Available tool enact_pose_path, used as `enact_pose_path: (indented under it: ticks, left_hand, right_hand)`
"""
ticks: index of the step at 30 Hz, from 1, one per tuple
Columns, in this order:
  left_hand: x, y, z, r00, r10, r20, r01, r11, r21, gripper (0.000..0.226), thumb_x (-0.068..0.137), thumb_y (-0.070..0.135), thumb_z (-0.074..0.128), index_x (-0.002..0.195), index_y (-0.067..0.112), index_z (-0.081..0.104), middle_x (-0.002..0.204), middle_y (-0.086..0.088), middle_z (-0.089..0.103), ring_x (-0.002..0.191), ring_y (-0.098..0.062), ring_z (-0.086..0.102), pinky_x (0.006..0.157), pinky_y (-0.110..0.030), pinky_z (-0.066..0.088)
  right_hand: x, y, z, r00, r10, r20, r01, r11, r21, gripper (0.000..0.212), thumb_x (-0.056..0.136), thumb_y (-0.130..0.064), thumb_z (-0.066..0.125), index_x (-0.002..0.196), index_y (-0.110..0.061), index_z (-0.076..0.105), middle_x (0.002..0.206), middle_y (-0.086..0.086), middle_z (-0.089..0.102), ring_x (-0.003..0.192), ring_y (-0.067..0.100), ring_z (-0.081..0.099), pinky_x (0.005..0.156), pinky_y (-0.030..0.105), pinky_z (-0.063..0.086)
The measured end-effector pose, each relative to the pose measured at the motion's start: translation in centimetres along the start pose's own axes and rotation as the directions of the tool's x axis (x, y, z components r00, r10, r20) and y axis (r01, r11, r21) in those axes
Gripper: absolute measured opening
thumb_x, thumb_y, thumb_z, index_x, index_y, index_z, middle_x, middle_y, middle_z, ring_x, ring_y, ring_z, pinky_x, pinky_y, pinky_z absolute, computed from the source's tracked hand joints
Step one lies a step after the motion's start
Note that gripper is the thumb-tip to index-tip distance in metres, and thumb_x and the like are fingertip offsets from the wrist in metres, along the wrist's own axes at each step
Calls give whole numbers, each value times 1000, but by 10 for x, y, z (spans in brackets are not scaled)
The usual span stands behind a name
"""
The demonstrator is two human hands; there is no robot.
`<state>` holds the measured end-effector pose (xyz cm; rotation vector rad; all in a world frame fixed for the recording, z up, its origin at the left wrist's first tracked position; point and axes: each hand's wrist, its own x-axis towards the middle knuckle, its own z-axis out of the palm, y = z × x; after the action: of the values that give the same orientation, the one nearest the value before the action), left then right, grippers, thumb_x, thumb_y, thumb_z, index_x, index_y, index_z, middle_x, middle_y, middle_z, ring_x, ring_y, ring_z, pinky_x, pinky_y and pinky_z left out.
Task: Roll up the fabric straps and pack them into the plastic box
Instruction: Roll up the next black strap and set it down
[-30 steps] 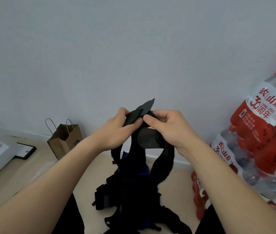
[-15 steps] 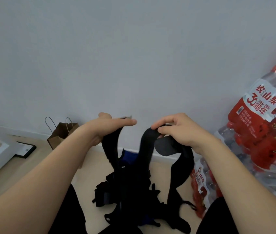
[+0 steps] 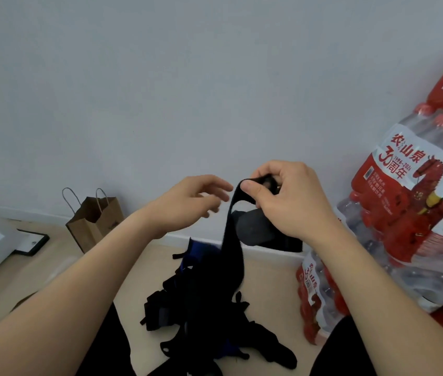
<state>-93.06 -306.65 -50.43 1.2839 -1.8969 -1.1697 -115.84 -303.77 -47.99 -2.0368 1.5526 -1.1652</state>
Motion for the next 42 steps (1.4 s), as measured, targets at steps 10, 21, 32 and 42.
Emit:
enact_pose_path:
  ticks: [10, 21, 32, 42]
  left_hand:
    - [6, 15, 39, 973, 211, 89, -204, 976, -79, 23, 113, 6, 47, 120, 11, 69, 117, -10, 77, 108, -22, 73, 96, -37, 59]
    - [1, 10, 29, 922, -13, 387, -2, 999, 38, 12, 106, 24, 69, 109, 22, 81, 103, -10, 82, 92, -26, 79, 79, -42, 63]
    - [-1, 12, 29, 898, -23, 439, 162, 946, -282, 46, 91, 23, 46, 118, 6, 80, 117, -25, 76, 104, -30, 74, 86, -33, 60]
    - [-11, 8, 7, 918, 51, 393, 10, 988, -151, 31, 98, 21, 75, 123, 2, 75, 118, -31, 75, 109, -42, 74, 105, -62, 53]
  right_hand:
    - [-5, 3, -19, 989, 87, 122, -109, 977, 186, 14, 91, -39, 84, 100, -32, 76, 77, -9, 81, 75, 7, 76, 76, 33, 59]
    - [-10, 17, -31, 990, 81, 116, -87, 995, 49, 34, 95, -10, 56, 119, -33, 54, 64, 8, 61, 48, 7, 46, 51, 14, 41]
    - [-9, 21, 8, 983, 142, 119, -127, 984, -123, 24, 101, -18, 50, 119, -34, 51, 75, 2, 62, 58, 13, 60, 55, 27, 44]
    - [1, 18, -12, 843, 111, 527, -110, 993, -33, 52, 82, -82, 67, 117, -44, 72, 97, -8, 77, 99, 7, 73, 89, 32, 55]
